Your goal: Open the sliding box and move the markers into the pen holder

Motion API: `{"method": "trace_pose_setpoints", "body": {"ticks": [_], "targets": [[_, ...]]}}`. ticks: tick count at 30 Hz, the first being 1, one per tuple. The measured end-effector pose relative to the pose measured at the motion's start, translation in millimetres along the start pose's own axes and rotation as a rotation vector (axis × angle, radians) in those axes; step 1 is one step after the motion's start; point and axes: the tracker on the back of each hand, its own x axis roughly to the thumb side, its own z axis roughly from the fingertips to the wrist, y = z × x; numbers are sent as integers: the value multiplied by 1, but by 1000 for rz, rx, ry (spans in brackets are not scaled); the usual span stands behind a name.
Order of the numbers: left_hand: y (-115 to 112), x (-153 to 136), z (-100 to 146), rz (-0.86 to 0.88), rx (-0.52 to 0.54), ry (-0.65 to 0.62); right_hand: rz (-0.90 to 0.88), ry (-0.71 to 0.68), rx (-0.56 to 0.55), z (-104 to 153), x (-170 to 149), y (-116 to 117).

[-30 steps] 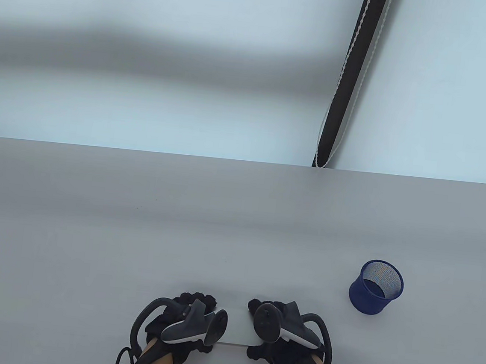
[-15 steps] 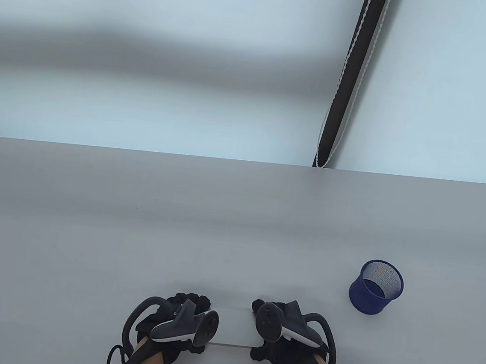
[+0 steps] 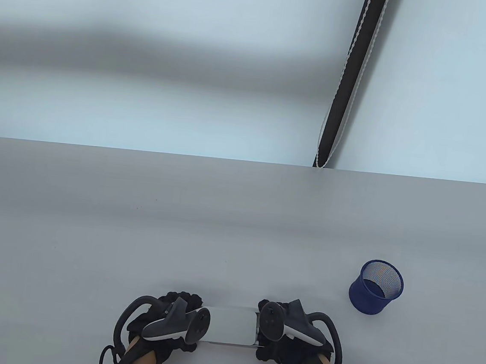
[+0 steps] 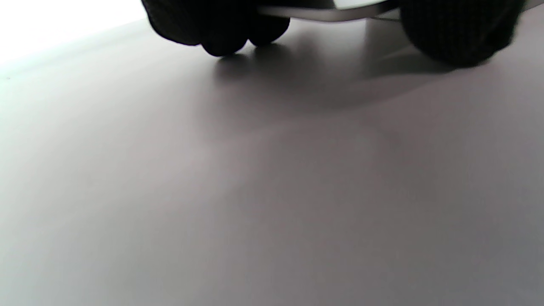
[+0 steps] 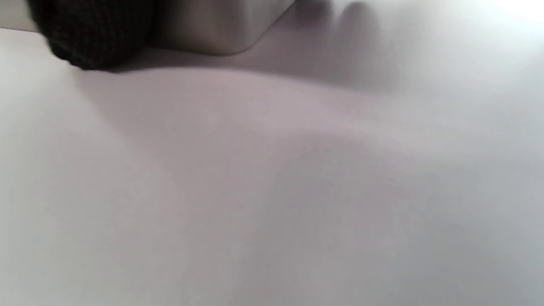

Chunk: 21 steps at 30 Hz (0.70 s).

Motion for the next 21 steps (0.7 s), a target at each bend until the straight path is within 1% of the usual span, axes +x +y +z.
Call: {"method": "trace_pose_setpoints", "body": {"ticks": [21], "targets": [[-3,-13,2,3,-27,36,24,50,59,2,-3,-3]]}}
